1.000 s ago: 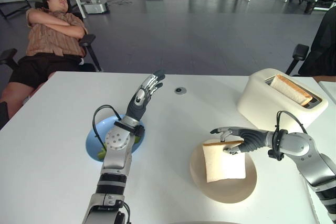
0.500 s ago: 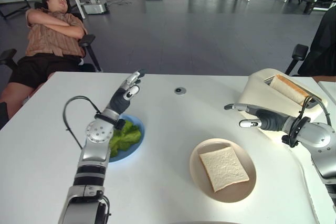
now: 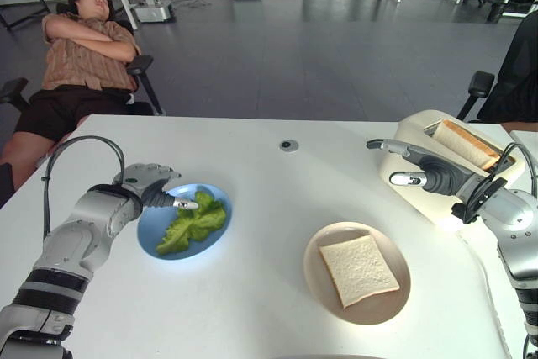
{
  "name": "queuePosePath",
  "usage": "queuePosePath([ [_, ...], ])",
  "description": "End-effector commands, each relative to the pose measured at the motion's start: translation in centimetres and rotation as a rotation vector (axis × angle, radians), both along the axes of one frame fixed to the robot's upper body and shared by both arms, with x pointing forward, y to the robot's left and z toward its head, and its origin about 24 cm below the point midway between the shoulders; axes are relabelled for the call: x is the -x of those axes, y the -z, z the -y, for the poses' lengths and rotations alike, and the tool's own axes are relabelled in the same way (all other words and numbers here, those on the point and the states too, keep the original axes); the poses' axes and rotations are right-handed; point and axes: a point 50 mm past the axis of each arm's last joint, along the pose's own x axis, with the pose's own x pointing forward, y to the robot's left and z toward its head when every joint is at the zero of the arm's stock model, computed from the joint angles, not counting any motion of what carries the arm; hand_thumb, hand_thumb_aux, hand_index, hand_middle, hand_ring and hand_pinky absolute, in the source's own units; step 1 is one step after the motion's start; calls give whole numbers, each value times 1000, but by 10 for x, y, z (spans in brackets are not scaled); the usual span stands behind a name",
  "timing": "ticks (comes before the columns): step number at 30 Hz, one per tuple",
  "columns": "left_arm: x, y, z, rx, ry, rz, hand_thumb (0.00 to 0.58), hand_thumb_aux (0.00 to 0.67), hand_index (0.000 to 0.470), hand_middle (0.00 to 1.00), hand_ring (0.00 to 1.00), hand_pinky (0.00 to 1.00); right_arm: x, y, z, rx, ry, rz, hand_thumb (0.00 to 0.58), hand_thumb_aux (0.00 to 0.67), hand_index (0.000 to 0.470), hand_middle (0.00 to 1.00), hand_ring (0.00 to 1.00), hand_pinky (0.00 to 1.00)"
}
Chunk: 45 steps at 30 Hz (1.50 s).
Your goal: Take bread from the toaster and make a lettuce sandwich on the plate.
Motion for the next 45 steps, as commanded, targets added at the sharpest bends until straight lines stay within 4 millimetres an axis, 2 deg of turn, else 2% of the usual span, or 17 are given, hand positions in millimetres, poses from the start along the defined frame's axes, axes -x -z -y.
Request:
queuePosePath([
  [1, 10, 12, 4, -18, -3, -121, 0, 0, 0, 0, 0, 0, 1, 4, -1, 12, -5, -15, 0, 0, 0, 0, 0, 0],
  [8, 16, 36, 14, -60, 46, -232, 0, 0, 0, 0, 0, 0, 2, 4, -2, 19, -15, -17, 0, 0, 0, 0, 0, 0],
  [9, 16, 42, 16, -70, 60, -247, 53, 32, 22, 0, 0, 0, 3, 4, -2, 19, -18, -17, 0, 0, 0, 0, 0, 0],
  [10, 17, 47, 18, -73, 69, -262, 580, 670, 470, 0, 0, 0, 3, 4, -3, 19, -21, -16, 0, 0, 0, 0, 0, 0],
  [14, 16, 52, 23, -64, 96, -250, 580, 670, 470, 0, 0, 0, 4, 3, -4, 21, -31, -11, 0, 0, 0, 0, 0, 0],
  [21, 6, 36, 40, -7, 188, -110, 580, 670, 470, 0, 0, 0, 2, 6, -3, 31, -23, -12, 0, 0, 0, 0, 0, 0],
  [25, -4, 3, 50, 19, 268, 71, 580, 670, 470, 0, 0, 0, 1, 7, -1, 33, -6, -9, 0, 0, 0, 0, 0, 0],
  [29, -6, -37, 56, 34, 328, 224, 580, 670, 470, 0, 0, 0, 0, 6, 0, 29, 7, -2, 0, 0, 0, 0, 0, 0],
  [31, -5, -49, 59, 48, 346, 264, 580, 670, 470, 0, 0, 0, -1, 6, 1, 28, 12, 3, 0, 0, 0, 0, 0, 0],
  [34, -4, -48, 54, 53, 327, 236, 580, 670, 470, 0, 0, 0, -2, 6, 0, 29, 12, 7, 0, 0, 0, 0, 0, 0],
  [38, -5, -35, 40, 53, 259, 177, 580, 670, 470, 0, 0, 0, -2, 6, 1, 27, 15, 8, 0, 0, 0, 0, 0, 0],
  [39, -5, -31, 37, 55, 242, 160, 0, 0, 0, 0, 0, 0, -2, 7, 1, 26, 16, 8, 0, 0, 0, 0, 0, 0],
  [45, -4, -11, 26, 63, 192, 74, 0, 0, 0, 0, 0, 0, -1, 7, 2, 25, 23, 5, 0, 0, 0, 0, 0, 0],
])
